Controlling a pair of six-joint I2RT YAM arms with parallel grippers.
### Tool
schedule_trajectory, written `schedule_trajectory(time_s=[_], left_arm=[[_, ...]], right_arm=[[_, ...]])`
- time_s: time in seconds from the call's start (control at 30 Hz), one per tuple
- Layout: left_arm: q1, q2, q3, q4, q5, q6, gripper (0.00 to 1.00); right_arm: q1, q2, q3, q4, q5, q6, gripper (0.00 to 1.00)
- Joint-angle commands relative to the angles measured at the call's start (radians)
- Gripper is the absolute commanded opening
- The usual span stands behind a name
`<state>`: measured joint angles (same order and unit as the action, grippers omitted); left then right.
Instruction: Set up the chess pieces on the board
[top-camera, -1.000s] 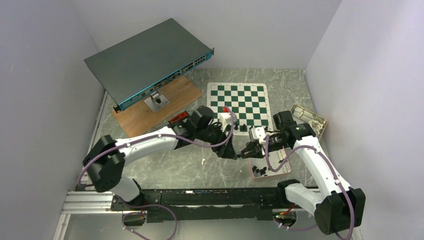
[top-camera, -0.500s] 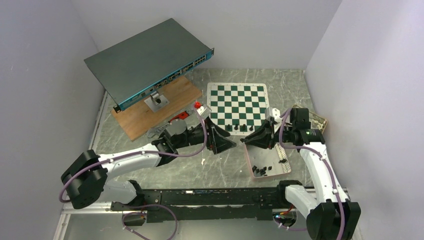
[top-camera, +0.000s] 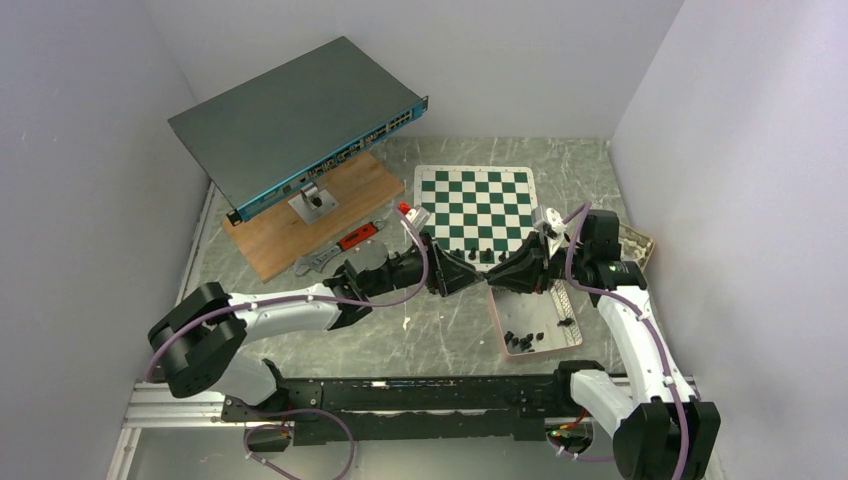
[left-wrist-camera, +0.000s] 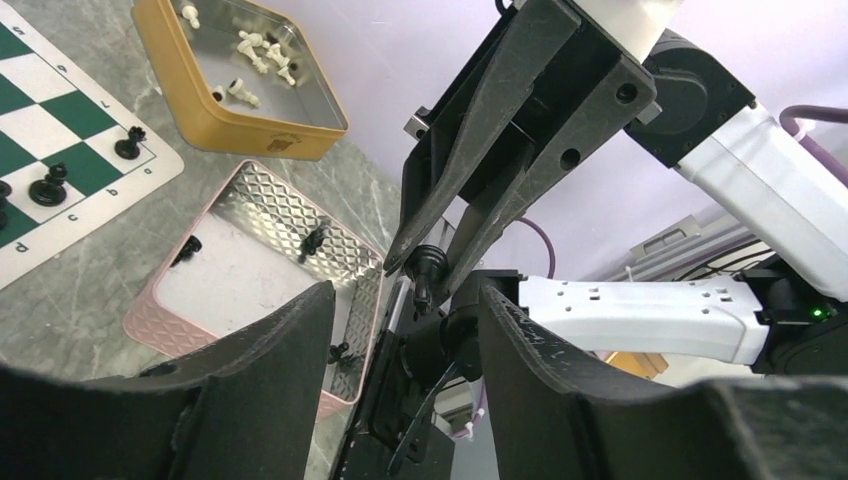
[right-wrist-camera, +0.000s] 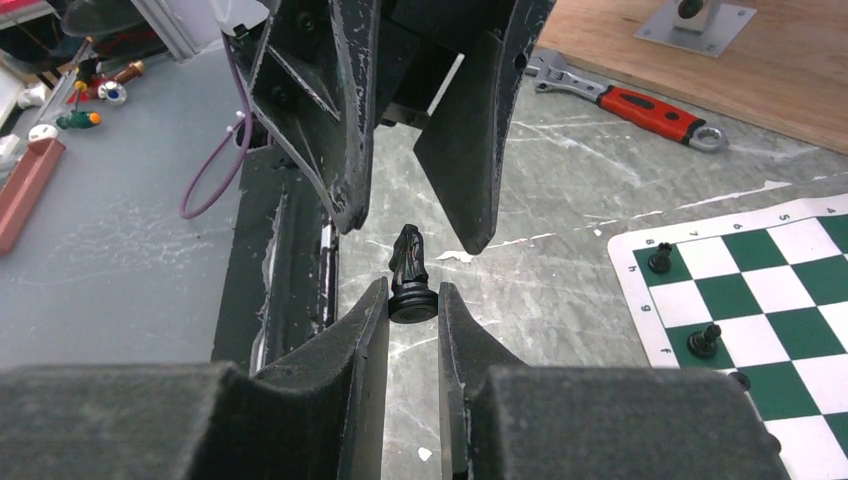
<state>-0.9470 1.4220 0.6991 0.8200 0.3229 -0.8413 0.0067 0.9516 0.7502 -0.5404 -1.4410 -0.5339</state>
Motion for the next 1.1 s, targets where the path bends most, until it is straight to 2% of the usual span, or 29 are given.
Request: schedule_trajectory(time_s=[0.0,0.13,0.23,0.3,0.57,0.73,0.87,0.97,1.07], left_arm=[[-0.011,0.02,0.063,0.065,-0.007,-0.036,0.57],[-0.014,0.033,0.076,0.054,-0.008,-0.039,0.49],[-0.016,0.046,0.094,0.032,0.004,-0.039,0.34],[-0.017,0.054,0.097,0.038,0.012,-0.044,0.3],[-0.017,0.053,0.096,0.008,0.01,-0.038,0.33],[-0.018,0.054,0.094,0.004,0.014,-0.035,0.3],[-0.018,0.058,0.096,0.013,0.025,-0.035,0.17],[-0.019,0.053,0.096,0.01,0.023,-0.027,0.0],[-0.018,0.034,0.097,-0.028,0.006,-0.002,0.0]], right_arm=[[-0.002,-0.007,-0.006,0.054,-0.031,0.026,0.0],[-0.002,-0.008,-0.006,0.054,-0.029,0.022,0.0],[-0.002,-0.01,-0.007,0.053,-0.024,0.02,0.0],[-0.002,-0.01,-0.008,0.053,-0.022,0.018,0.0],[-0.002,-0.011,-0.006,0.059,-0.008,0.023,0.0],[-0.002,-0.013,-0.007,0.064,0.002,0.027,0.0],[-0.002,-0.013,-0.009,0.069,0.005,0.03,0.0],[-0.002,-0.013,-0.009,0.06,0.005,0.02,0.0],[-0.002,-0.014,-0.003,0.018,0.0,-0.023,0.0]])
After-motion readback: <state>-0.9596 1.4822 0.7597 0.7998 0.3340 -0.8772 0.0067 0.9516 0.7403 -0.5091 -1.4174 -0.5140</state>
